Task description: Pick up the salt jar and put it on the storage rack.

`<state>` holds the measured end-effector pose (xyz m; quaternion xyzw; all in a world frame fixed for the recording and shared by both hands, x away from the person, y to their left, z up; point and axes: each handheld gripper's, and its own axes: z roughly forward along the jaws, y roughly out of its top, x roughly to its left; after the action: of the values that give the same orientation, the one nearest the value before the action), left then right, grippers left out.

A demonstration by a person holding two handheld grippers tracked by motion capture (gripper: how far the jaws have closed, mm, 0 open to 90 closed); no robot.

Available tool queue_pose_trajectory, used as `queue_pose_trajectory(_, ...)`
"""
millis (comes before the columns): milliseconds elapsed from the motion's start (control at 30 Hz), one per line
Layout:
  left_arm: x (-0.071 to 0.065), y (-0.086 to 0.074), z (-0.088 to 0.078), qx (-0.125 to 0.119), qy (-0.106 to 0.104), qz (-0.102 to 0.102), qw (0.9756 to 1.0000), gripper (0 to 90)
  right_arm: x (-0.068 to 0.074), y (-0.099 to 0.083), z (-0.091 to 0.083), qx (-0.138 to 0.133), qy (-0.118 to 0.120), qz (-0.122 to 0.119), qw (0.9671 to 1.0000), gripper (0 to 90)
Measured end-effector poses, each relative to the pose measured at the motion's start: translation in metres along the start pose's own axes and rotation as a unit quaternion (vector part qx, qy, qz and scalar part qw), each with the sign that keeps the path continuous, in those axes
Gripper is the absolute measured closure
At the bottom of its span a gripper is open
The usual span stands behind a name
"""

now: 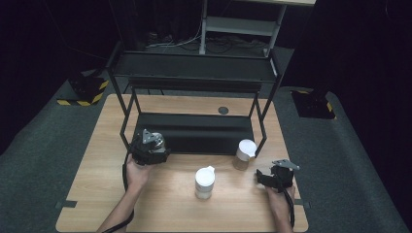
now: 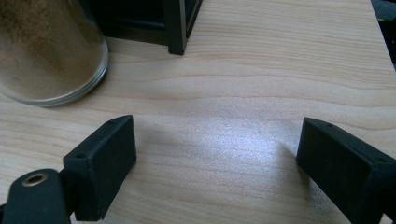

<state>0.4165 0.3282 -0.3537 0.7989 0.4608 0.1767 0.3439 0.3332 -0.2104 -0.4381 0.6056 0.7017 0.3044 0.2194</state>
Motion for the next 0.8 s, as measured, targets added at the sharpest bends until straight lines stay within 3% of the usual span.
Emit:
queue_pose_trajectory(200, 0.002, 0.004, 0.007, -0.003, 0.005, -0.018, 0.9998, 31.1, 0.000, 0.000, 0.000, 0.000, 0.000, -0.001, 1.0000, 11.6)
queue_pose_trajectory(633, 0.003, 0.018, 0.022, 0.001, 0.017, -0.023, 0.9996, 31.2, 0.000, 0.000, 0.000, 0.000, 0.002, -0.003, 1.0000, 11.8)
queue_pose_trajectory(667, 0.000, 0.016, 0.025, -0.011, 0.020, -0.036, 0.9991, 31.1, 0.000, 0.000, 0.000, 0.000, 0.002, -0.003, 1.0000, 11.8)
queue_pose_trajectory(733, 0.002, 0.022, 0.026, 0.000, 0.019, -0.024, 0.9995, 31.2, 0.000, 0.000, -0.001, 0.000, 0.002, -0.002, 1.0000, 11.8)
queue_pose_trajectory(767, -0.001, 0.018, 0.030, -0.014, 0.022, -0.036, 0.9990, 31.1, 0.000, 0.000, 0.000, 0.000, 0.002, -0.003, 1.0000, 11.8)
queue_pose_trajectory(800, -0.001, 0.020, 0.032, -0.012, 0.024, -0.035, 0.9990, 31.1, 0.000, 0.000, 0.000, 0.000, 0.002, -0.002, 1.0000, 11.7)
